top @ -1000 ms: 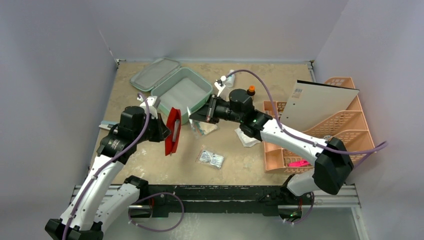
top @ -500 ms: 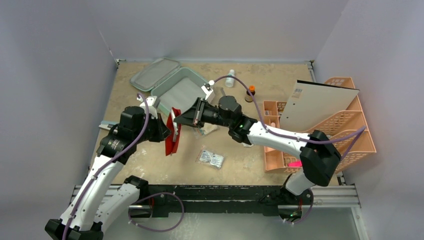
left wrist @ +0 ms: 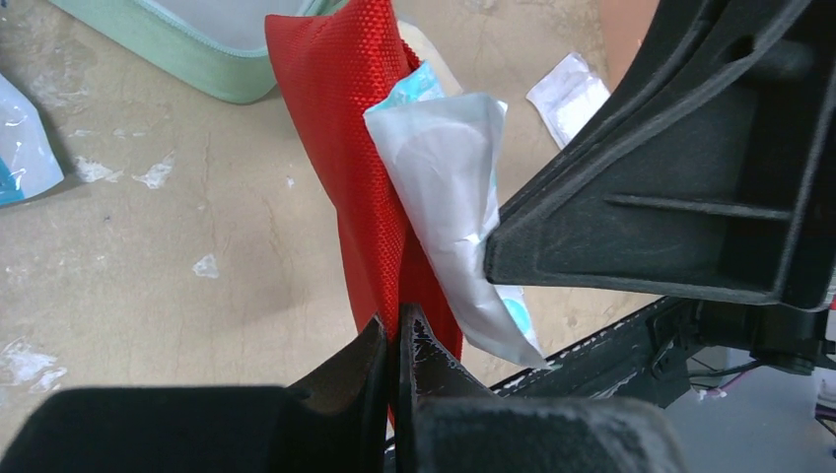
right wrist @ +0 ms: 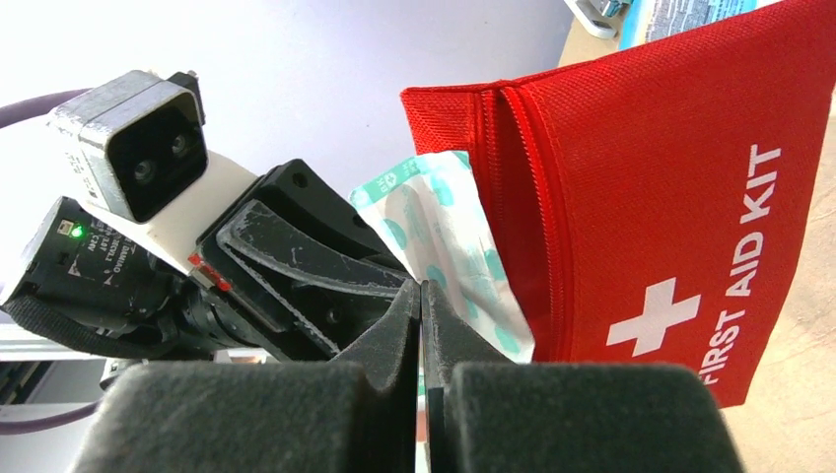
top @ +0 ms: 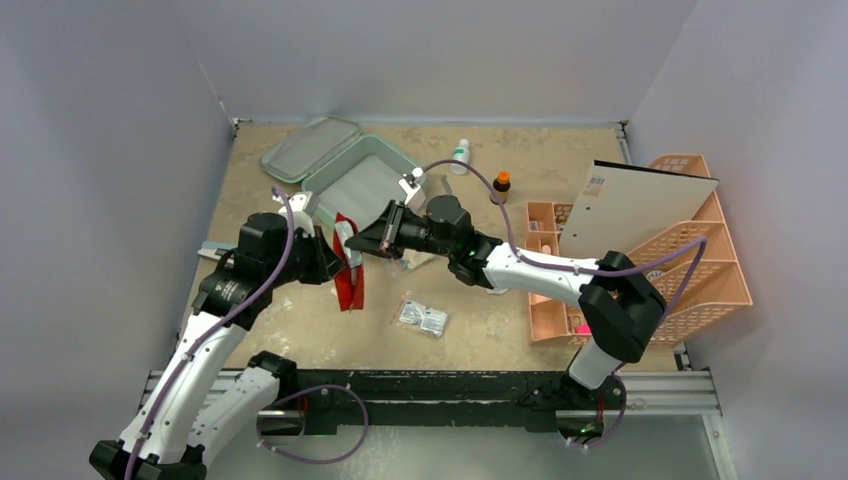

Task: Organize the medicine kit
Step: Place the medical item at the medicine pouch.

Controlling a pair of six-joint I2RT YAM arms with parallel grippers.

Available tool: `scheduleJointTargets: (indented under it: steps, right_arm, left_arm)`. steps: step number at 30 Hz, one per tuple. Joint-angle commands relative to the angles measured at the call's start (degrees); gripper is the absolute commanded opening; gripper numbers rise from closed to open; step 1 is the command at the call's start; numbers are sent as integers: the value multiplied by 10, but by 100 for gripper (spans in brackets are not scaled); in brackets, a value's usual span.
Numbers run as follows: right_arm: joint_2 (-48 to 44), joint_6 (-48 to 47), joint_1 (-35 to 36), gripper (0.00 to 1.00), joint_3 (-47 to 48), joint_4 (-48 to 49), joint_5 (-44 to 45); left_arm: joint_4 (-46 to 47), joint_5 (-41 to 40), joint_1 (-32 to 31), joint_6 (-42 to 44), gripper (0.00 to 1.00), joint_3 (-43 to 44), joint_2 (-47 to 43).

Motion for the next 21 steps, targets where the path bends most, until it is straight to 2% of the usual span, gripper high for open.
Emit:
scheduleJointTargets:
  steps: [1,8,21]
  right_arm:
    - [-12,-13,1,0,10,-25,36]
    - [-29,-38,1,0,0,-69,74]
    - [-52,-94,17,0,64,-267,166]
  left_arm:
    - [44,26,-1,-25,0,-1,-9]
    - [48,26,-1,-34,0,-3,-9]
    - [79,45,0,-32,0,-9,15]
